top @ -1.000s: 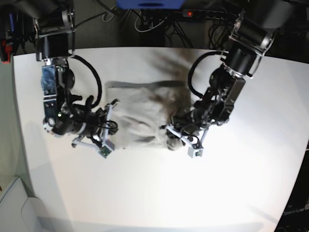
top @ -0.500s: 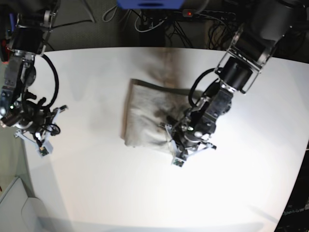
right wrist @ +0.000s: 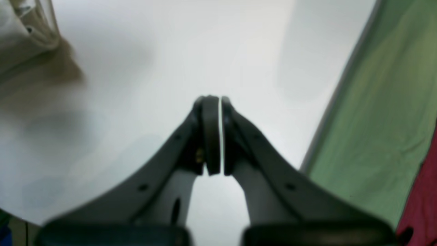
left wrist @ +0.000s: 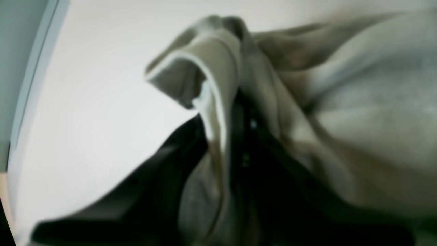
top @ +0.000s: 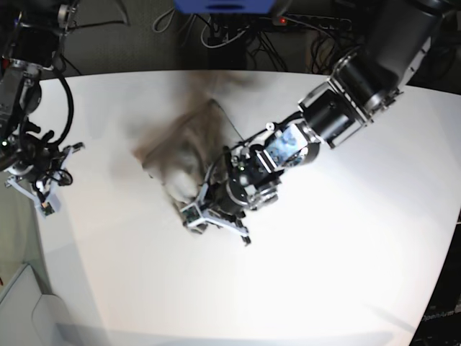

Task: Layout the t-shirt on the table in an organized manner, then fold the t-shirt properly
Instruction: 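Push the folded bundle flat with the left gripper and release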

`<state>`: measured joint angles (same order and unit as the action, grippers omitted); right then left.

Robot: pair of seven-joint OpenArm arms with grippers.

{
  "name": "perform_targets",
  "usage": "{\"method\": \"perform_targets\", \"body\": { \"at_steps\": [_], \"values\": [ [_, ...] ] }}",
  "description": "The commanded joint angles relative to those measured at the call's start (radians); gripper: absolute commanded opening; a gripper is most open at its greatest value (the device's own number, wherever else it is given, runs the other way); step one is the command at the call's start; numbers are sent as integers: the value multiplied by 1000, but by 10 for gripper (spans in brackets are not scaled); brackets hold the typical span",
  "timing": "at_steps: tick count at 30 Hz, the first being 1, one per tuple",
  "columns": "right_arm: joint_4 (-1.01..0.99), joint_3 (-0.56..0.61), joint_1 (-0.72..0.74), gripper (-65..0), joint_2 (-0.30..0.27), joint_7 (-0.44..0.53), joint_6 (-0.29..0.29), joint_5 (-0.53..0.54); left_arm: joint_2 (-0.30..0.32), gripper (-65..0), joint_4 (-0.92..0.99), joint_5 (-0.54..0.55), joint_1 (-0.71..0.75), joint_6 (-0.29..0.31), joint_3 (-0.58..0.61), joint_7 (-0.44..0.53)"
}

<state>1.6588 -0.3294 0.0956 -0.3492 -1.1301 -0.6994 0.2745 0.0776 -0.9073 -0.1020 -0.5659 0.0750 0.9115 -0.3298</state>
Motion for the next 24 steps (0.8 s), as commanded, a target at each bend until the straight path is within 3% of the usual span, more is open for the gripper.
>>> {"method": "perform_targets", "body": {
  "at_steps": [1, 9, 16, 21, 24],
  "values": [
    [27, -7, 17, -650, -23, 23, 1, 13, -22, -650, 9, -23, -29, -7, -4, 28],
    [57, -7, -20, -650, -21, 23, 1, 12, -103, -650, 86, -158, -9, -5, -5, 205],
    [63, -7, -23, -650, -18, 23, 1, 12, -143, -648, 86, -285, -3, -5, 1, 212],
    [63, -7, -23, -650, -18, 23, 1, 12, -166, -586, 86, -437, 5, -5, 1, 214],
    [63, -7, -23, -650, -17, 23, 1, 12, -172, -582, 86, -494, 10, -4, 2, 214]
  ]
}}
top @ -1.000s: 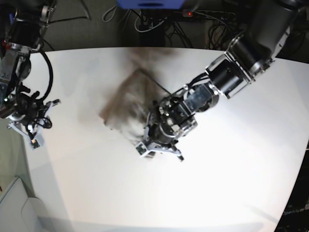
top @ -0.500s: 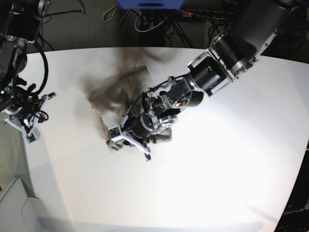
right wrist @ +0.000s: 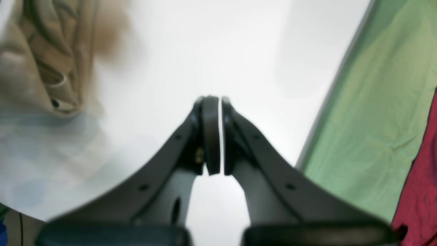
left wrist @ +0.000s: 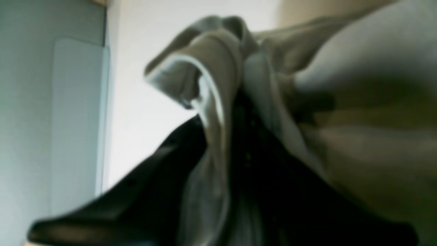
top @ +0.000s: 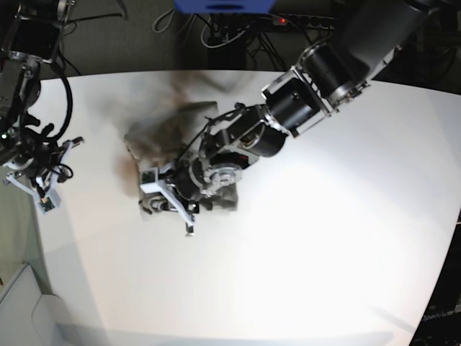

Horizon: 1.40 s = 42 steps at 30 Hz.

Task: Layout the t-shirt on the table in an organized manner, then fold the t-shirt properly
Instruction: 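Push the folded bundle flat with the left gripper and release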

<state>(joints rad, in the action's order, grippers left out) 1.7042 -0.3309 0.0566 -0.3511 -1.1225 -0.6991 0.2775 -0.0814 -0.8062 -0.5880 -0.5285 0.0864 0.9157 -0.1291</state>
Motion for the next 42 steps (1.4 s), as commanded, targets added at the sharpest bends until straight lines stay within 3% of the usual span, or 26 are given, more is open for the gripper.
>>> {"method": "perform_targets", "body": {
  "at_steps": [1, 13, 15, 22, 25, 29, 38, 42],
  "values": [
    [18, -6, 16, -650, -15, 15, 1, 9, -14, -582, -14, -17, -28, -15, -2, 13],
    [18, -4, 15, -650, -3, 15, 1, 9, -76, -576, 15, -25, -29, -15, -4, 7],
    [18, -4, 15, -650, -3, 15, 1, 9, -76, -535, 20, -28, -29, -15, -4, 7],
    [18, -4, 15, -650, -3, 15, 1, 9, -76, -244, 20, -111, -29, -15, -4, 7],
    [18, -4, 15, -650, -3, 15, 1, 9, -76, -193, 17, -145, -29, -15, -8, 7],
    [18, -4, 15, -650, -3, 15, 1, 9, -73, -186, 1, -161, -29, -17, -14, 7],
    [18, -1, 19, -650, 1, 15, 1, 10, -68, -186, -273, -161, 15, -17, -284, 7],
    [20, 2, 22, -650, 36, 15, 1, 10, -67, -187, -453, -157, 92, -17, -485, 9]
  ]
}}
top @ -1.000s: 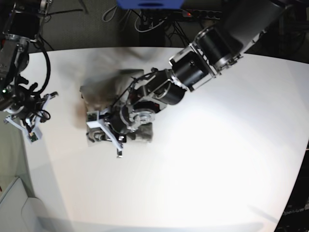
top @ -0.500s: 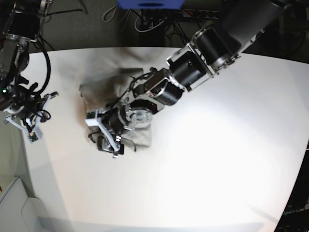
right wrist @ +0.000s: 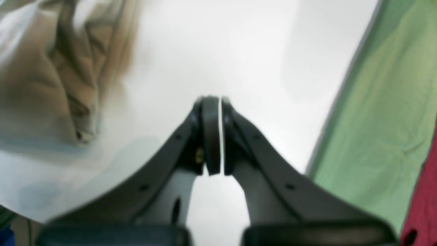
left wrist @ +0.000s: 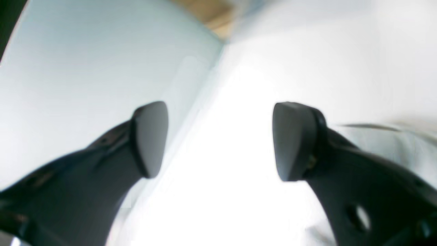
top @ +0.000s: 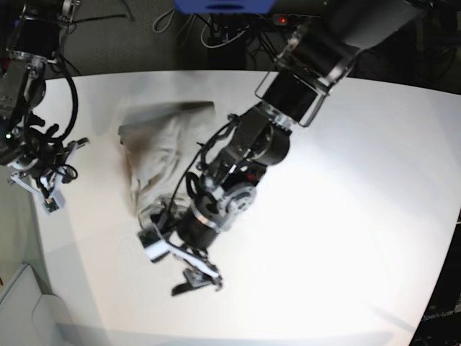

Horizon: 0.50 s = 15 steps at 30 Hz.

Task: Layout the t-shirt on the table in an organized manner, then fold the t-shirt properly
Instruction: 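Push the folded bundle flat with the left gripper and release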

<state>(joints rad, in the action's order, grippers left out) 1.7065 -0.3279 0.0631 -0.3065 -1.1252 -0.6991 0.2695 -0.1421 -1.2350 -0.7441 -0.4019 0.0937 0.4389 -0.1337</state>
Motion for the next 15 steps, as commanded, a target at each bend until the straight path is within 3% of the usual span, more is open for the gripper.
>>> {"method": "perform_targets", "body": {
  "at_steps": [1, 4, 6, 8, 13, 15],
  "values": [
    [27, -1, 17, -650, 5, 18, 1, 18, -6, -188, -65, 1, -12, -24, -58, 13],
    [60, 0, 17, -650, 68, 21, 1, 18, -6, -202, -196, 1, 102, -24, -231, 6],
    [69, 0, 17, -650, 111, 21, 1, 18, -8, -259, -288, 1, 202, -24, -311, -47],
    [68, 0, 17, -650, 151, 20, 1, 18, -8, -343, -378, 1, 281, -24, -355, -114],
    [65, 2, 11, -650, 234, 29, 1, 18, -6, -627, -567, 1, 487, -24, -404, -292],
    [63, 2, 11, -650, 249, 29, 1, 18, -6, -650, -625, 1, 553, -24, -406, -341]
  ]
}}
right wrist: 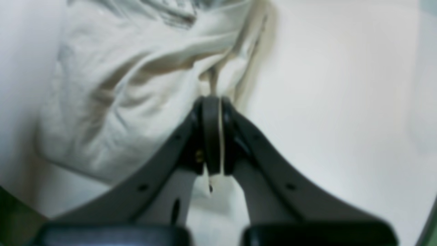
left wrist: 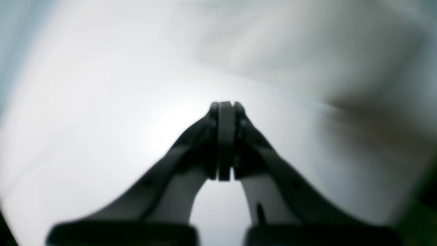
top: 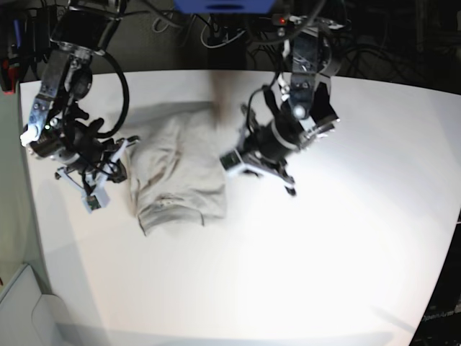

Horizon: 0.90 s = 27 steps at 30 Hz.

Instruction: Layout the t-shirt on the table in an organized manner, then fold the t-shirt properly

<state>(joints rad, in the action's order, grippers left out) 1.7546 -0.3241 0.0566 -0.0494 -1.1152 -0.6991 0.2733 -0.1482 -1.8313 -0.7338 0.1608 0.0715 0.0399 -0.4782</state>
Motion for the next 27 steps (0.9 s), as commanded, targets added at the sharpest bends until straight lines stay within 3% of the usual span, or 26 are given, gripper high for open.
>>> {"method": "perform_targets", "body": {
  "at_steps": [1, 8, 17, 27],
  "values": [
    [15, -2, 16, -650, -2, 19, 1, 14, 0, -646, -51, -10, 16, -2, -5, -14],
    [-58, -2, -30, -650, 29, 19, 1, 14, 0, -641, -114, -10, 164, -2, -5, -40],
    [-98, 1, -77, -650, 27, 74, 1, 14, 20, -642, -112, -10, 173, -6, -5, -41],
    [-193, 116, -103, -650, 29, 191, 1, 11, 29, -642, -138, -16, 171, -5, -5, -47]
  ]
}}
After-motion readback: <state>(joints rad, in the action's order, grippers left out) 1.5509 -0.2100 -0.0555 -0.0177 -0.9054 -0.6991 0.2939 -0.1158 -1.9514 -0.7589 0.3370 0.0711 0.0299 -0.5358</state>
